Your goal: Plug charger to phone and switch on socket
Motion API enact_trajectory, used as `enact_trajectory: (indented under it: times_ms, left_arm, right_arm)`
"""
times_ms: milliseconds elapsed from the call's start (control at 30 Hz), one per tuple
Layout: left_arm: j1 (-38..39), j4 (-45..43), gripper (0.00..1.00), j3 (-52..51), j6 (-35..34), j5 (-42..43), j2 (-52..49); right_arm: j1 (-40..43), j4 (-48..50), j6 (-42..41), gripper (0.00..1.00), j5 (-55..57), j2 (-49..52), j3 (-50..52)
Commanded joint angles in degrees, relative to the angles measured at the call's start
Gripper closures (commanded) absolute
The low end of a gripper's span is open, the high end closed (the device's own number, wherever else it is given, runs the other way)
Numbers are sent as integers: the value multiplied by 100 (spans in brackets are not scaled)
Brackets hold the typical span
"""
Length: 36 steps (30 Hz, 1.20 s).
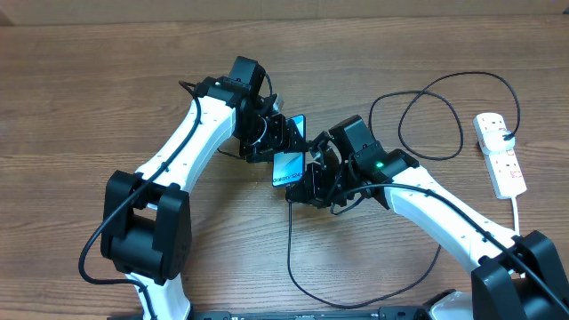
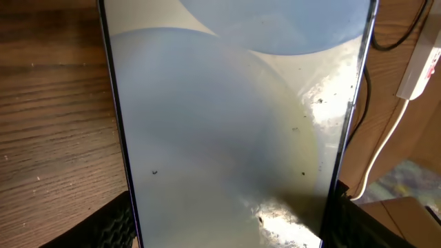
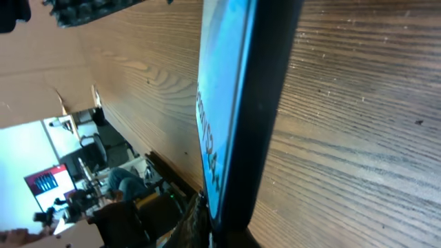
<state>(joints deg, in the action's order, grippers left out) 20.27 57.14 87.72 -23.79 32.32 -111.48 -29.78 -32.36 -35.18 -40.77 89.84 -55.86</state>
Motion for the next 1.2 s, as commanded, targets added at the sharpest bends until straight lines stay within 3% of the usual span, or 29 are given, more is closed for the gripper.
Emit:
enact_trajectory:
  times_ms: [0, 1033, 1100, 1133, 1167]
  left_arm:
    - [39, 87, 96, 13, 44, 179, 166]
    - [39, 144, 96, 13, -4, 181, 166]
    - [39, 146, 96, 13, -4, 181, 166]
    - [39, 142, 96, 13, -4, 179, 166]
    - [39, 138, 96, 13, -4, 179, 166]
  right_arm:
    - [57, 175, -302, 96, 389, -35, -63]
    - [57, 776, -422, 96, 1032, -35, -63]
    - [55, 809, -422, 72, 1027, -35, -63]
    - [57, 807, -417, 47, 1027, -35, -63]
    - [55, 804, -378, 34, 1008, -35, -63]
